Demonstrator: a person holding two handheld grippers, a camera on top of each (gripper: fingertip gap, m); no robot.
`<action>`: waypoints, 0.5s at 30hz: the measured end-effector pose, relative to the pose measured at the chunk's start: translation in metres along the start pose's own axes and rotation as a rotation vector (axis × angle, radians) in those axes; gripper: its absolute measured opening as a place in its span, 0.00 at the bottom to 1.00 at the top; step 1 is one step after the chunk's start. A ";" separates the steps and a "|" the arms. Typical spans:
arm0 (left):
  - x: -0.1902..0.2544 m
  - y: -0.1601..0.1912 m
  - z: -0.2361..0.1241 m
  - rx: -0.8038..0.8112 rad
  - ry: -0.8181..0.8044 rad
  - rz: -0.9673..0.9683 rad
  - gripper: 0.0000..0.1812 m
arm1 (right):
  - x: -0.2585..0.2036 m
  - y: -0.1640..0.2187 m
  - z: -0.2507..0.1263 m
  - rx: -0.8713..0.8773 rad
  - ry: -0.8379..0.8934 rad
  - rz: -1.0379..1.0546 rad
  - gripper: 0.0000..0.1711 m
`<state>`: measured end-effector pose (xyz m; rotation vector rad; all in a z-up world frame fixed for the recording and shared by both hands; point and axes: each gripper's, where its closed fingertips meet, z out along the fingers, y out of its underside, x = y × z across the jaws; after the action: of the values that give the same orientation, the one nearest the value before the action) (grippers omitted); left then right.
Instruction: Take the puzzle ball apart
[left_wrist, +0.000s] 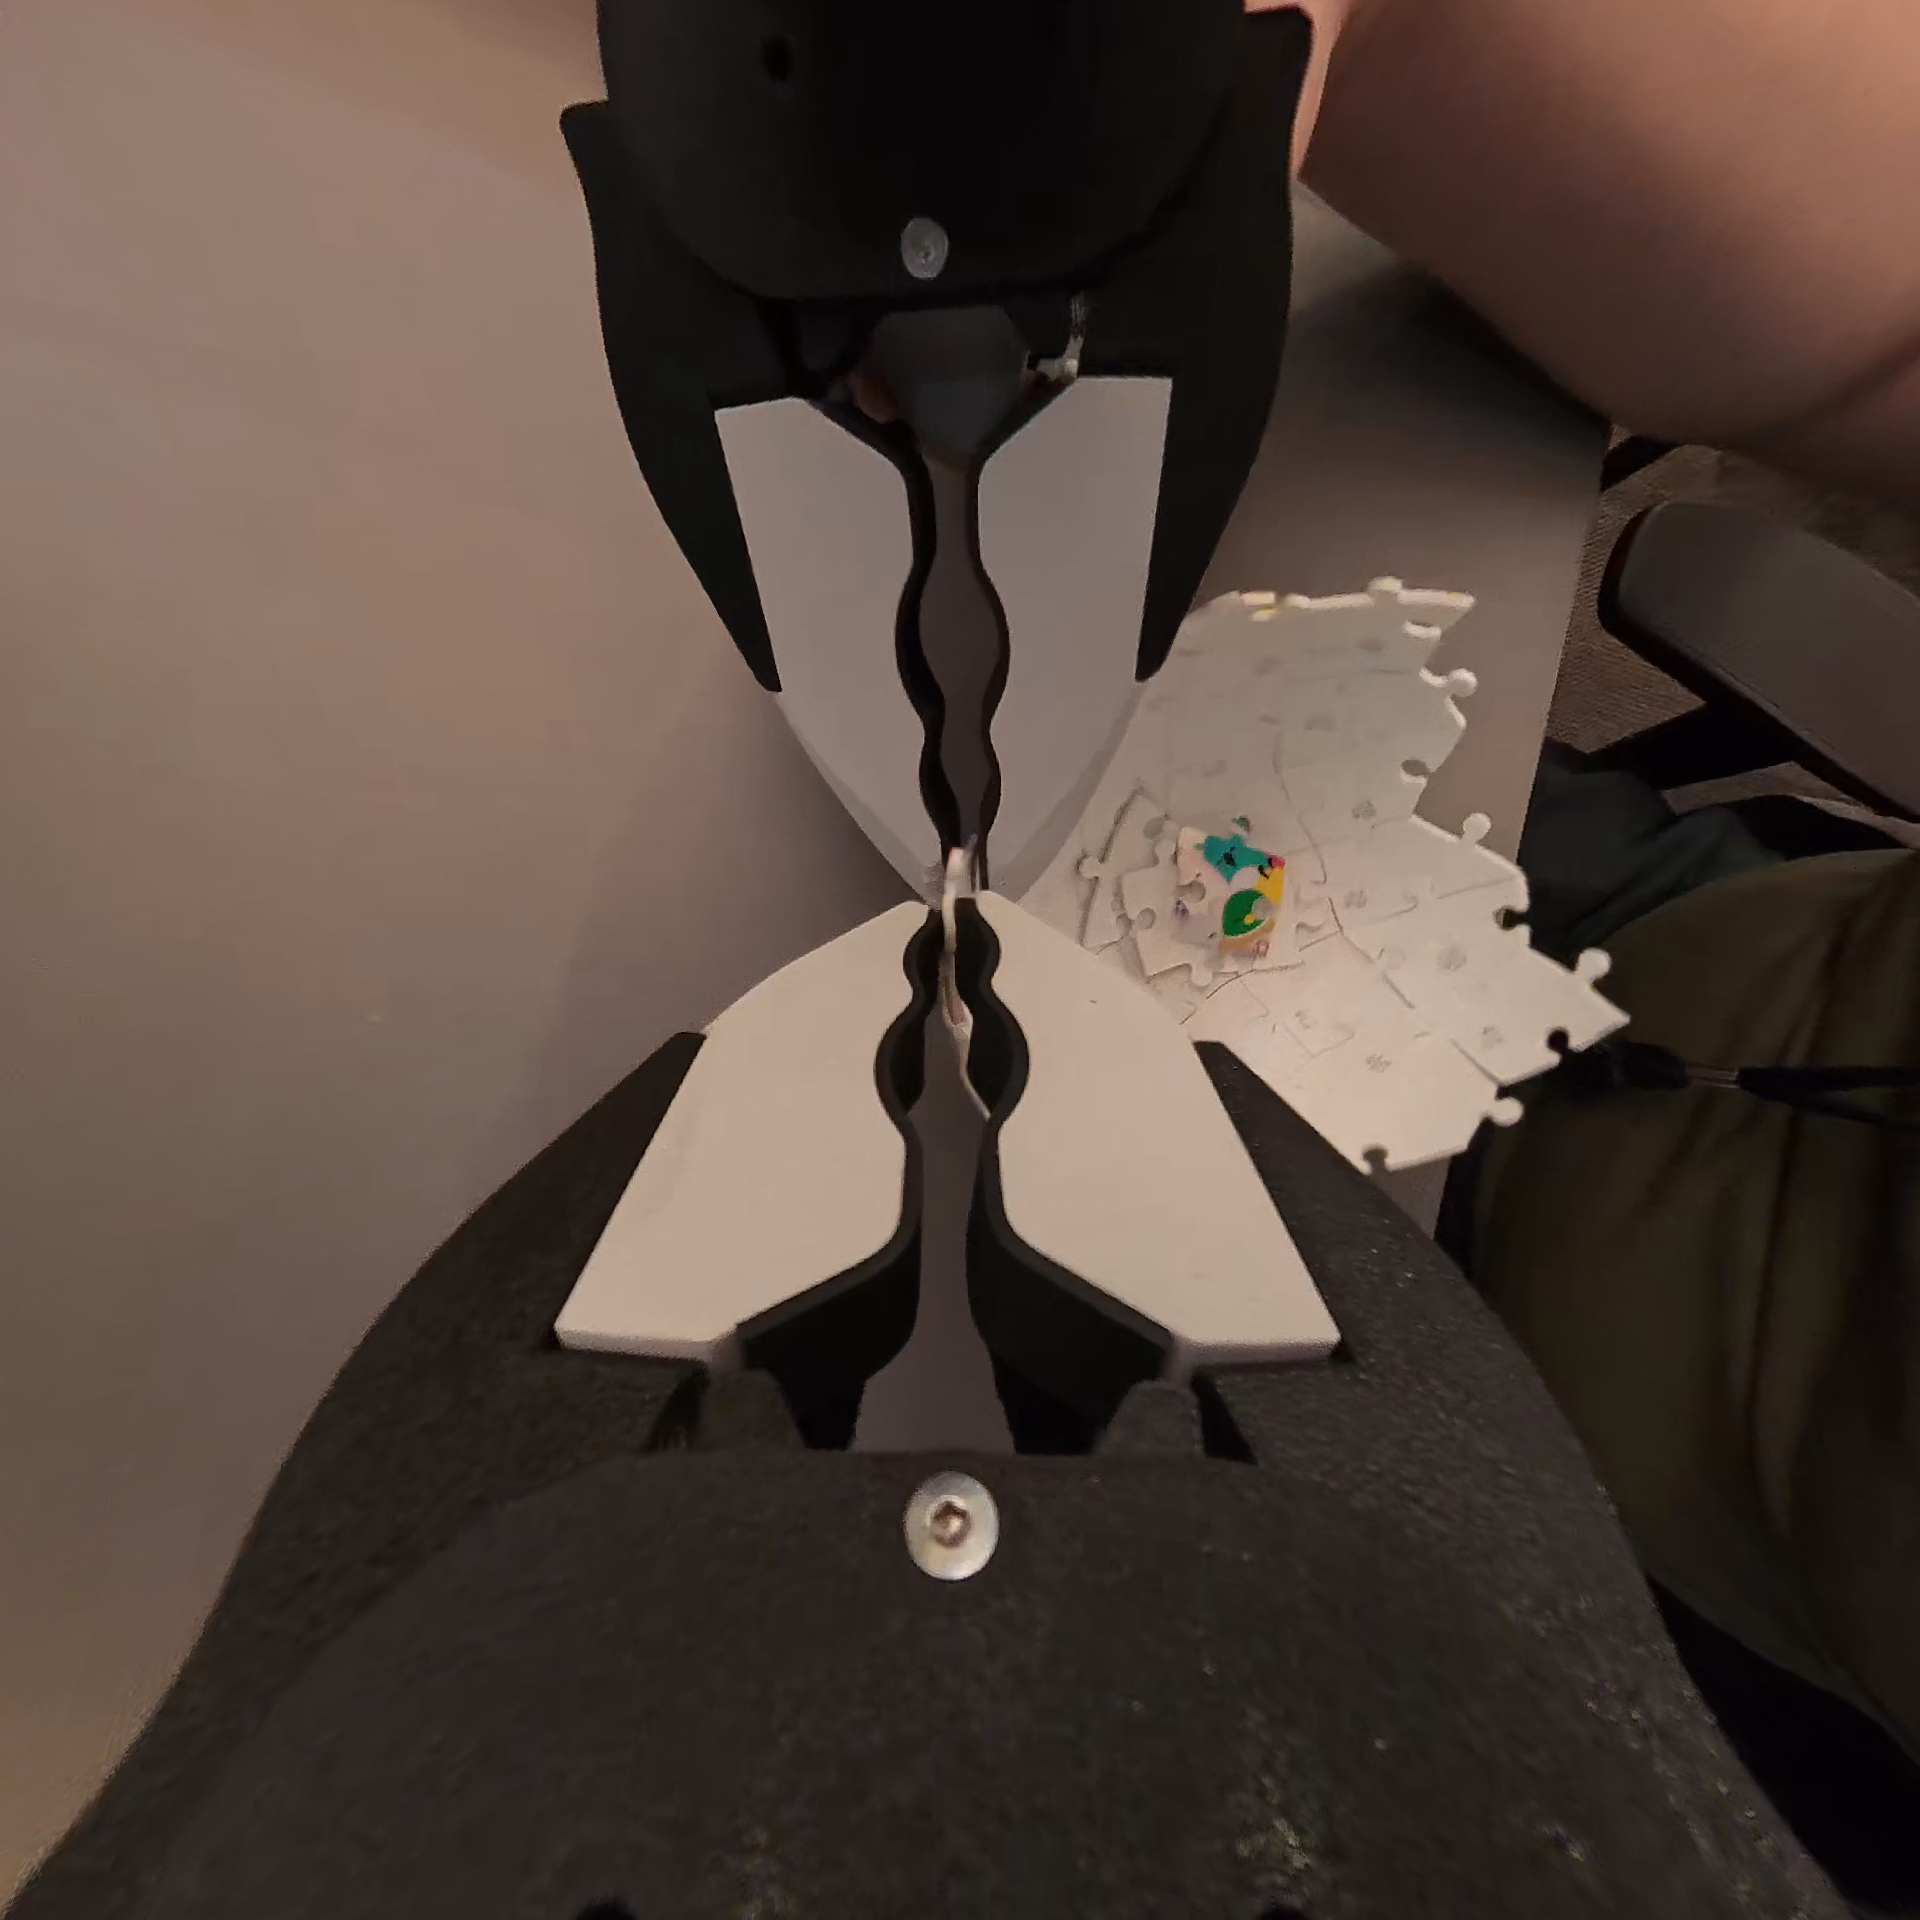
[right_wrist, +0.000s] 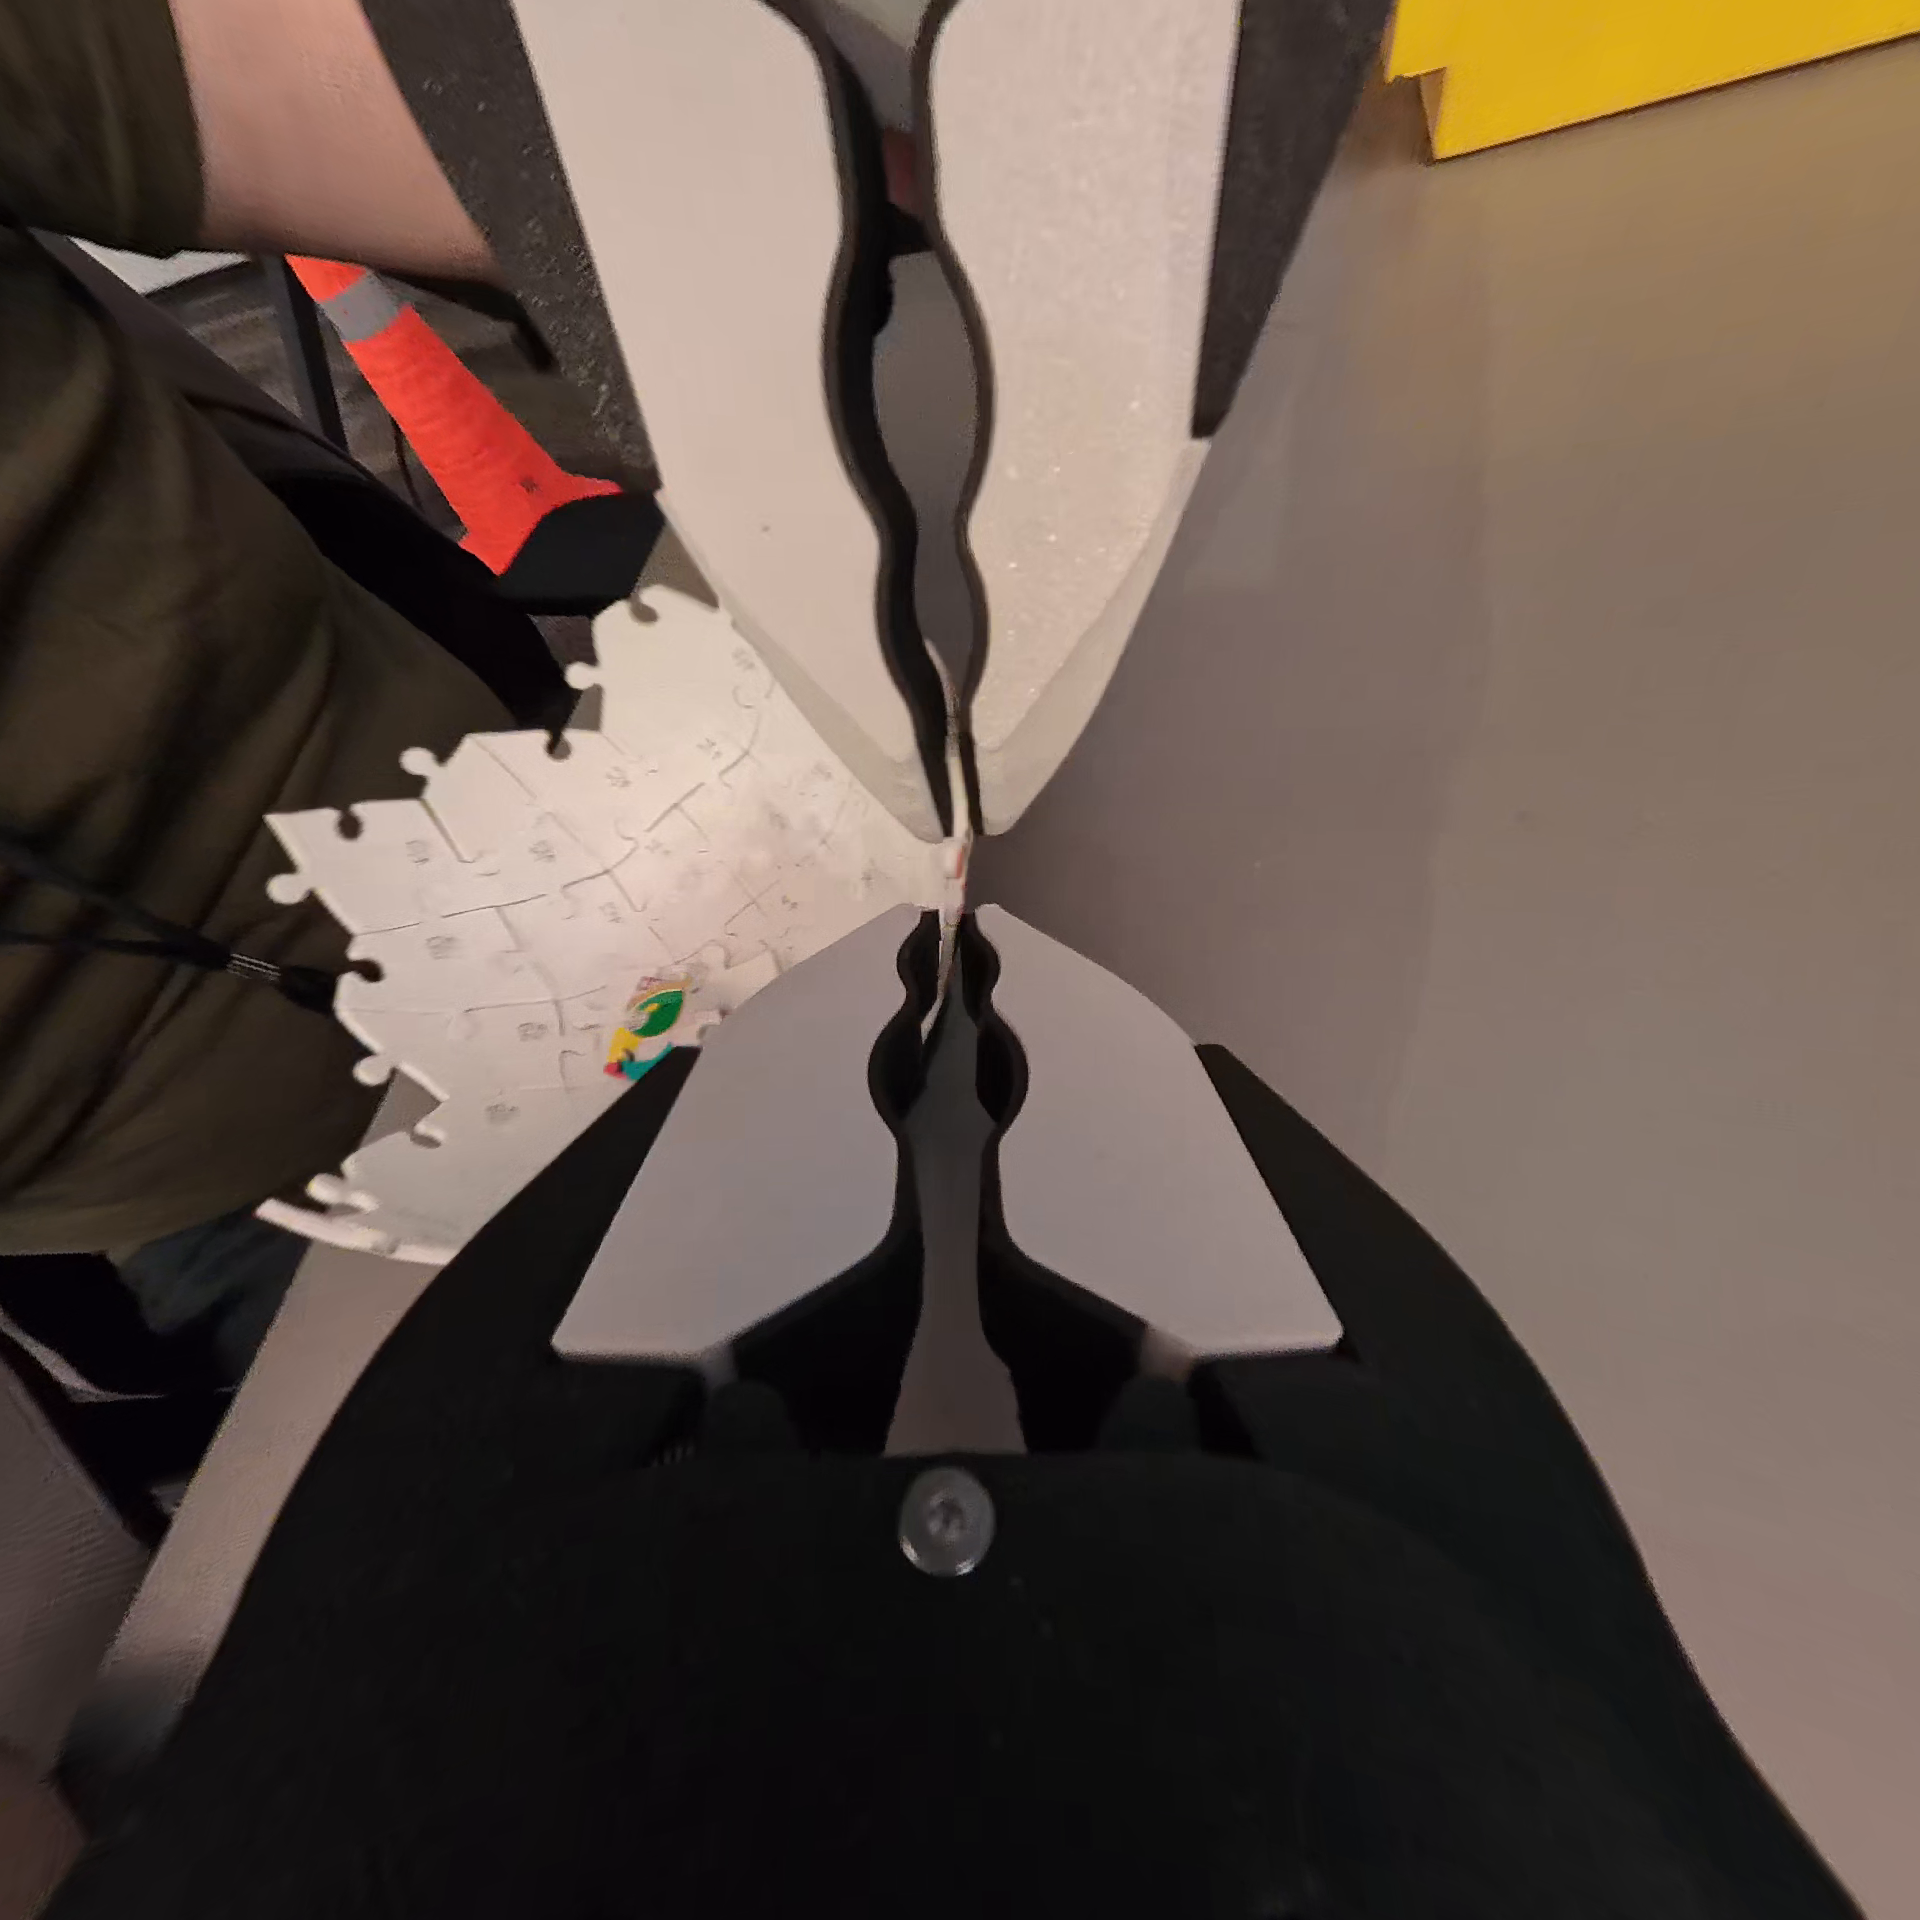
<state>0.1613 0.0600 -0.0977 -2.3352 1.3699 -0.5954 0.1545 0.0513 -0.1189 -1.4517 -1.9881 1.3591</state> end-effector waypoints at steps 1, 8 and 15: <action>0.000 0.001 0.000 -0.004 0.012 -0.002 0.01 | 0.000 0.000 0.000 -0.006 0.006 -0.020 0.02; 0.000 0.001 0.001 -0.020 0.090 -0.022 0.04 | 0.002 -0.001 -0.001 0.022 -0.010 0.019 0.02; 0.002 0.003 0.004 -0.045 0.128 -0.032 0.02 | 0.001 -0.003 0.000 0.028 0.015 -0.058 0.02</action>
<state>0.1626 0.0573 -0.1023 -2.3954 1.4169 -0.7428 0.1526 0.0525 -0.1169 -1.3772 -1.9782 1.3429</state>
